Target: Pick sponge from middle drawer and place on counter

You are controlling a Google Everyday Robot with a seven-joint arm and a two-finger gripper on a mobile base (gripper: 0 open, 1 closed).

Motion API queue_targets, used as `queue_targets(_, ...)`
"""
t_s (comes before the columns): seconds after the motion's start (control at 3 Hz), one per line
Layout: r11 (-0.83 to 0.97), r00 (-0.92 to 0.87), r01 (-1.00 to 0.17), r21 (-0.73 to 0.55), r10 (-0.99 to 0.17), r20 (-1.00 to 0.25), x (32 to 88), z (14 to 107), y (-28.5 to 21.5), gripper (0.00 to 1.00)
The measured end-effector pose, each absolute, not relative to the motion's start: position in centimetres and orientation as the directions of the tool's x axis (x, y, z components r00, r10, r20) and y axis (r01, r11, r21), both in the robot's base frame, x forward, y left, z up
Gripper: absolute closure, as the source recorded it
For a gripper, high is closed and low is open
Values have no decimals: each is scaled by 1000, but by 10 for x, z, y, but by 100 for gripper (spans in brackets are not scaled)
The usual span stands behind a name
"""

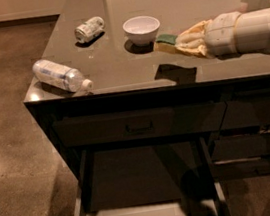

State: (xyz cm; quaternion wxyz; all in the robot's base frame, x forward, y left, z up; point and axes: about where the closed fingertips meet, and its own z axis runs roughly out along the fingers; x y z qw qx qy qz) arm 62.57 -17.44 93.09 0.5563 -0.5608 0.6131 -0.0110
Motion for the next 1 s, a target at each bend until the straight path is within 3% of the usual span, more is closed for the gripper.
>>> queue_targets(0.67, 322, 169, -741, -589, -760, -628, 674, 862, -175, 15)
queue_targets(1.0, 330, 157, -744, -581, -759, -632, 672, 863, -177, 0)
